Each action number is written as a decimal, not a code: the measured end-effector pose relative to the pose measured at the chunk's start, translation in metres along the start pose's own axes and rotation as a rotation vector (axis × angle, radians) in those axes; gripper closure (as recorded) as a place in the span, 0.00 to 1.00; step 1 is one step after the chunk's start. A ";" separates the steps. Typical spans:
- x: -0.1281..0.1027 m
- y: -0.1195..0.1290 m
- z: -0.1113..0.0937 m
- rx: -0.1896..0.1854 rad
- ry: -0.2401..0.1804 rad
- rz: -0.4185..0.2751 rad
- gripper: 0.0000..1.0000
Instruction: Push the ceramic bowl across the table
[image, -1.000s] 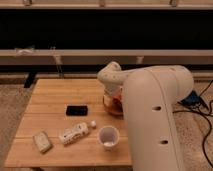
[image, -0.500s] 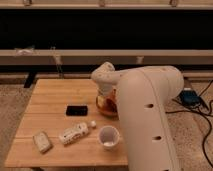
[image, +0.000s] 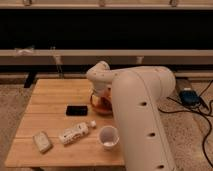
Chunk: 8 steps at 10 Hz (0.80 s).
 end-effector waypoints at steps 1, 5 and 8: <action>-0.007 0.002 0.000 -0.005 -0.009 -0.014 0.20; -0.041 0.021 -0.001 -0.029 -0.049 -0.088 0.20; -0.058 0.035 -0.003 -0.049 -0.075 -0.138 0.20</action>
